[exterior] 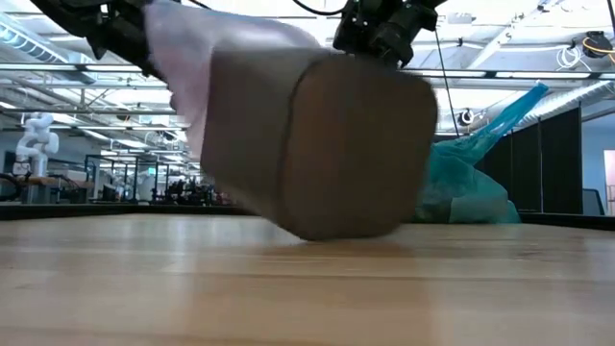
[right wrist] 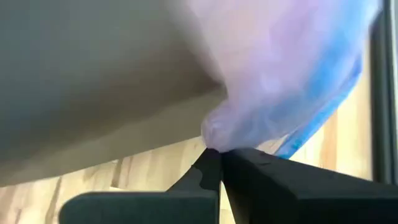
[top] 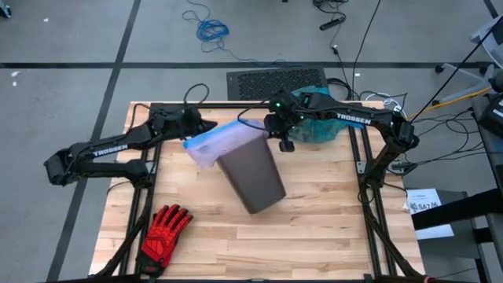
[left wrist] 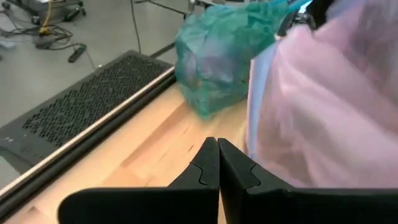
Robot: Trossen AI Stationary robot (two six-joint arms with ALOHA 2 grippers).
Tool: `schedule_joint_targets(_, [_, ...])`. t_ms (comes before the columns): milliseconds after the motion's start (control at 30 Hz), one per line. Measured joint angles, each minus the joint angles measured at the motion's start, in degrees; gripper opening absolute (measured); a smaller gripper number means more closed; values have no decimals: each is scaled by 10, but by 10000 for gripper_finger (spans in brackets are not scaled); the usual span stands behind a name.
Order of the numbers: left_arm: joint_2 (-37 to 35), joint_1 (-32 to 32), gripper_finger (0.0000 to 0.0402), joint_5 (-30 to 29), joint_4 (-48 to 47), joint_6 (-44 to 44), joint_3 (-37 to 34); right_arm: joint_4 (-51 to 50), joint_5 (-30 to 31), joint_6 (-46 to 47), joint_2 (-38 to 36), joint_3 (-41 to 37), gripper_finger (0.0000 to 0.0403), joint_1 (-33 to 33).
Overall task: Place trash/remove bag and relplace
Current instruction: Put the pink trash bag into the trash bin
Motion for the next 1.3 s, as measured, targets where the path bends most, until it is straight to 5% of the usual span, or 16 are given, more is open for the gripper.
schedule_joint_targets(267, [-13,-1,0,7,23,0,0,7,22,24,0,0,29,6])
schedule_joint_targets(533, [-18,-1,0,33,22,0,0,3,22,41,-3,0,98,7])
schedule_joint_targets(867, [-18,-1,39,152,30,3,1,11,17,54,-38,0,175,16])
schedule_joint_targets(1300, [-19,-15,49,213,68,5,1,117,-74,54,-8,0,190,20])
